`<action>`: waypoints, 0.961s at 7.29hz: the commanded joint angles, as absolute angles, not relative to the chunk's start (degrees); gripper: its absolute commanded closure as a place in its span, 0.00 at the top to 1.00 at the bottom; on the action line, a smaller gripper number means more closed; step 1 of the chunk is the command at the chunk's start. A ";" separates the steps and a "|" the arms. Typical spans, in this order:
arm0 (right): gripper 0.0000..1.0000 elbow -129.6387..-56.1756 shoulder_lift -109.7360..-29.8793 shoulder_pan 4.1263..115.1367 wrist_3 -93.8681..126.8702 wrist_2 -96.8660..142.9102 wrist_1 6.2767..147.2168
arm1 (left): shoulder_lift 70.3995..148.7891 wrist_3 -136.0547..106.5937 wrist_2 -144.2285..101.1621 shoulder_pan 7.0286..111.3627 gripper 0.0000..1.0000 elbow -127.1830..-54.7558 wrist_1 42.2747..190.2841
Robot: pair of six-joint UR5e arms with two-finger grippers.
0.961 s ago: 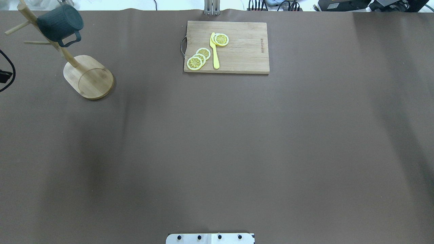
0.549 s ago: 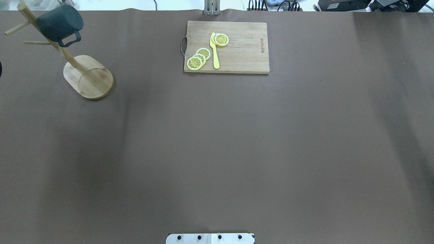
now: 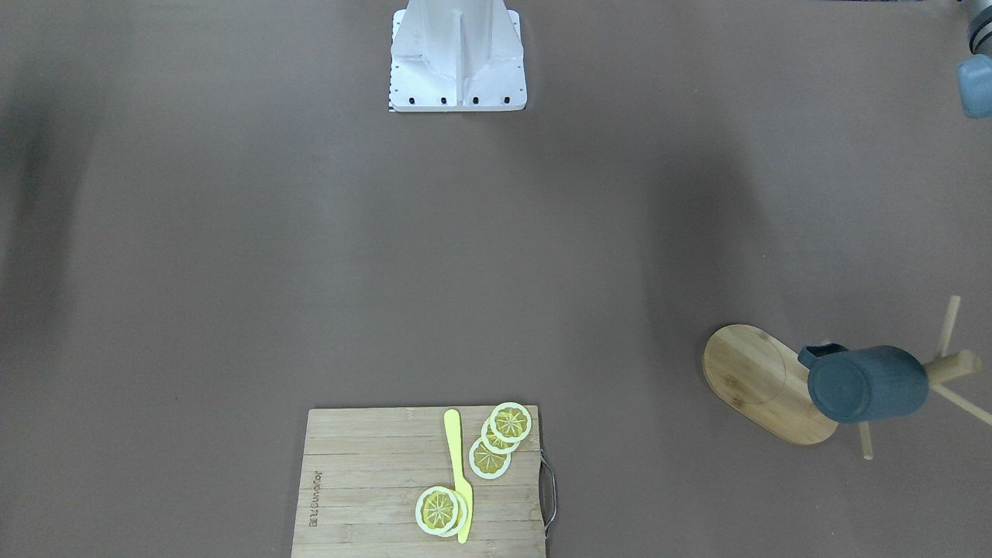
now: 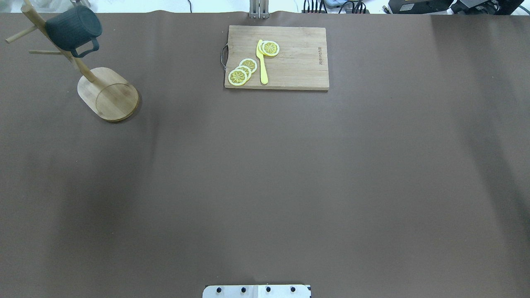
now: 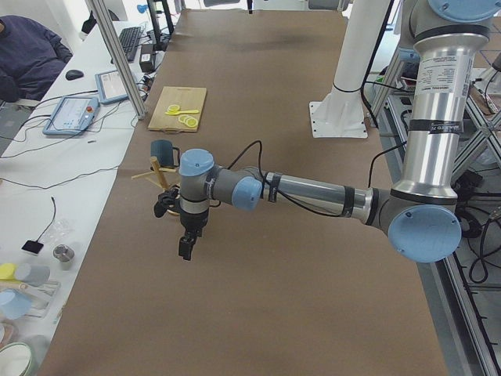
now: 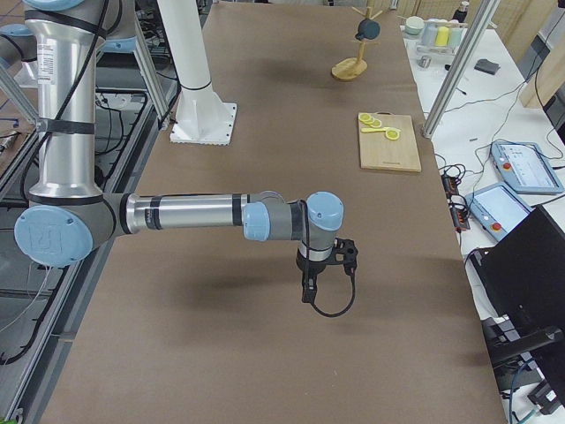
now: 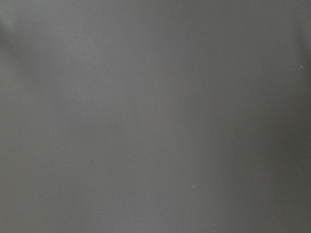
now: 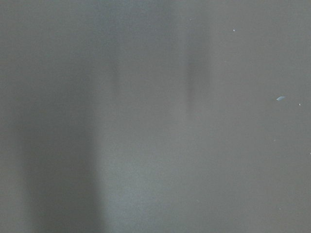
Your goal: Hang cup on storage rack
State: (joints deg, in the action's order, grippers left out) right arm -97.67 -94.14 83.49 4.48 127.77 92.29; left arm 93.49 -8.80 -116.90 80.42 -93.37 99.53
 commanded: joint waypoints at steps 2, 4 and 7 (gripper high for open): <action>1.00 -97.65 -93.61 83.50 4.48 127.71 92.29 | 93.78 -9.76 -128.62 82.78 0.99 -89.65 97.83; 1.00 -97.56 -93.43 83.41 4.48 127.79 92.29 | 93.78 -9.32 -129.11 85.07 0.99 -88.60 89.27; 1.00 -97.56 -92.47 83.41 4.74 127.97 92.37 | 93.16 -5.01 -129.20 88.77 0.99 -88.42 86.40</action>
